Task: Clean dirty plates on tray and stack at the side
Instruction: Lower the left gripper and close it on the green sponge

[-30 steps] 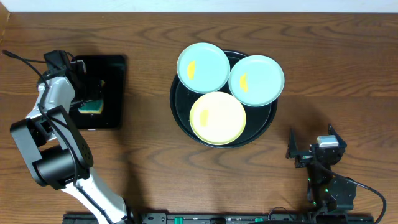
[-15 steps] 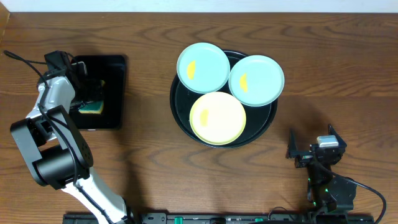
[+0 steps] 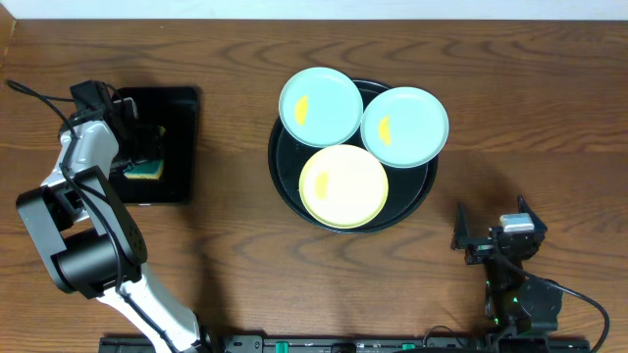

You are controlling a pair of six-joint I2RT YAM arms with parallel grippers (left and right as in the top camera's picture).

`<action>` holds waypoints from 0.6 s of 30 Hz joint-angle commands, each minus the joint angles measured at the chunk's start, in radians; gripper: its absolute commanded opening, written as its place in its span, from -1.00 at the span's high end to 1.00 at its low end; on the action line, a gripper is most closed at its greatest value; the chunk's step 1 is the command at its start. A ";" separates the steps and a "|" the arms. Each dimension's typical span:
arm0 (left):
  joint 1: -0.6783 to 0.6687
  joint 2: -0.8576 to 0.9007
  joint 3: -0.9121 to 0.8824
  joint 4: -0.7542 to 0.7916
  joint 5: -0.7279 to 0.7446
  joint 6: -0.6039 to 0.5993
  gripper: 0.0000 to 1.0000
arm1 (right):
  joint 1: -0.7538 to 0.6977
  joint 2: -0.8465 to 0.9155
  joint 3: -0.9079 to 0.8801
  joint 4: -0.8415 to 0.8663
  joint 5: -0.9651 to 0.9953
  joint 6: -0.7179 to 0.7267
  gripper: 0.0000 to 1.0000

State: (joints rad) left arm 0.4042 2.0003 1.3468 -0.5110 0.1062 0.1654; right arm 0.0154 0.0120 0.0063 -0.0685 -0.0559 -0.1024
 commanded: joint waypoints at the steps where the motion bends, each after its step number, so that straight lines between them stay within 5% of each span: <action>1: 0.005 0.022 -0.017 0.004 0.014 0.018 -0.55 | -0.003 -0.003 -0.001 -0.005 -0.002 -0.003 -0.98; 18: 0.005 0.041 -0.010 0.002 0.020 0.018 -0.47 | -0.003 -0.003 -0.001 -0.005 -0.002 -0.003 -0.98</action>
State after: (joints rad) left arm 0.4042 2.0426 1.3468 -0.5106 0.1131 0.1772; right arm 0.0154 0.0120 0.0063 -0.0685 -0.0559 -0.1024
